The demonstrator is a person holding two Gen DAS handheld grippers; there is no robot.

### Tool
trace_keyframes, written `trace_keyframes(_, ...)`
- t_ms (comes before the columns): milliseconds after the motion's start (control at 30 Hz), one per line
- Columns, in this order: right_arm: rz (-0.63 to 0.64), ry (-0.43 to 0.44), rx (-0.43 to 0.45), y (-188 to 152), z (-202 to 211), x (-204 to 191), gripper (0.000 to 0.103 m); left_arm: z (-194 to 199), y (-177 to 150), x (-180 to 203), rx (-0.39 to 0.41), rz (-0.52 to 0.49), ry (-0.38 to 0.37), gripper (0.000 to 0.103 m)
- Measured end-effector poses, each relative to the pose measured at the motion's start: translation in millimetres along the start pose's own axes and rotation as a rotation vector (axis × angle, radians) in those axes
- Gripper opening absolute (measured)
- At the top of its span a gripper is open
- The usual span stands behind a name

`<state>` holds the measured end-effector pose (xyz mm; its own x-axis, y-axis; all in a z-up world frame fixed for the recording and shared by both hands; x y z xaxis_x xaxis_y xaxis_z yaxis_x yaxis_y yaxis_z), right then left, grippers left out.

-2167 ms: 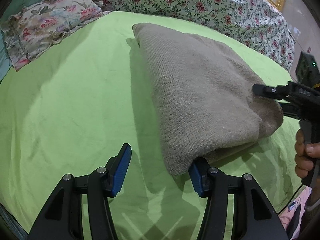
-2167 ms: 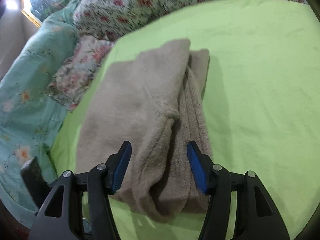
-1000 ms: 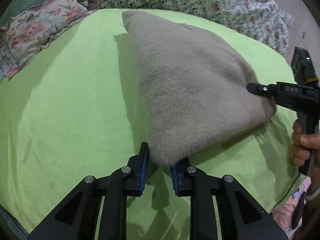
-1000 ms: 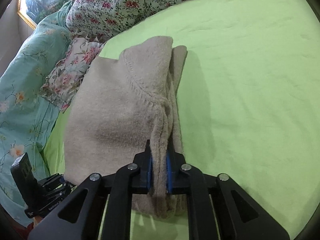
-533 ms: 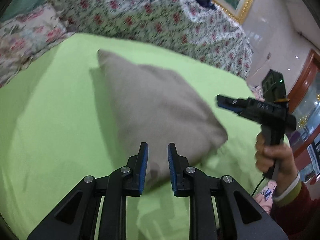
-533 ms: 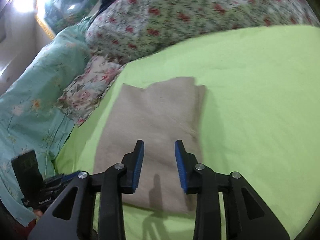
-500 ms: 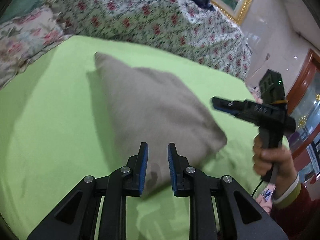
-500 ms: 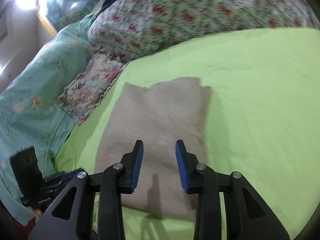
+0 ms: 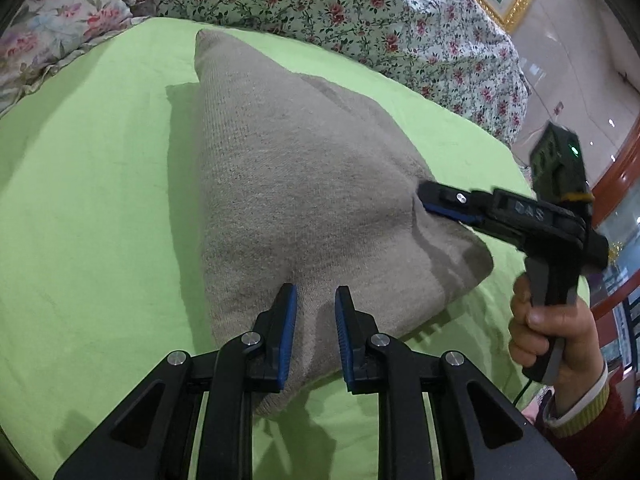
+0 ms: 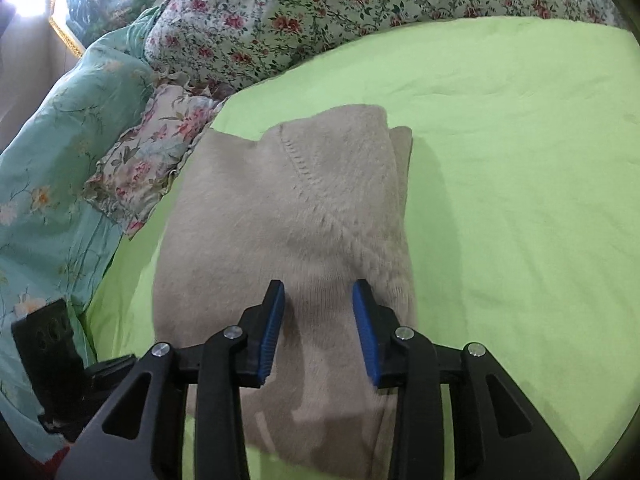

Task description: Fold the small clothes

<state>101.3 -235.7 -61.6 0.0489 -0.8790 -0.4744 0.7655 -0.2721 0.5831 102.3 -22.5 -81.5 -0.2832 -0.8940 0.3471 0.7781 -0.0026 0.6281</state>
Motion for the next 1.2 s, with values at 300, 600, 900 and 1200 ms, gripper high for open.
trace_keyframes(300,0.062,-0.128,-0.004,-57,41,-1,0.037,25,-26,13,0.039,-0.037,0.072,0.024)
trace_keyframes(600,0.076,-0.193,0.010,-63,36,2,0.037,28,-41,8,0.036,-0.031,0.088,0.024)
trace_keyframes(900,0.058,-0.192,0.038,-75,65,-5,0.048,52,-51,11,0.049,-0.037,0.116,0.045)
trace_keyframes(1200,0.095,-0.214,0.020,-108,88,-18,0.080,75,-74,0,0.053,-0.016,0.233,0.084)
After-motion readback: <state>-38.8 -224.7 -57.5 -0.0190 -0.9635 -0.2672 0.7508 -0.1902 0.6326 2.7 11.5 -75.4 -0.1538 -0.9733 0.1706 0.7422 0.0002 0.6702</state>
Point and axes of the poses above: each gripper's, at about its wrist camera, not at the fingertips, and z roughly against the way its jaws point, x to its right, y to its top, the point moved 1 cm from there along -z, roughly the way its jaws point, and after that the axes turned 1 degree about x, right-handed, at the moved point
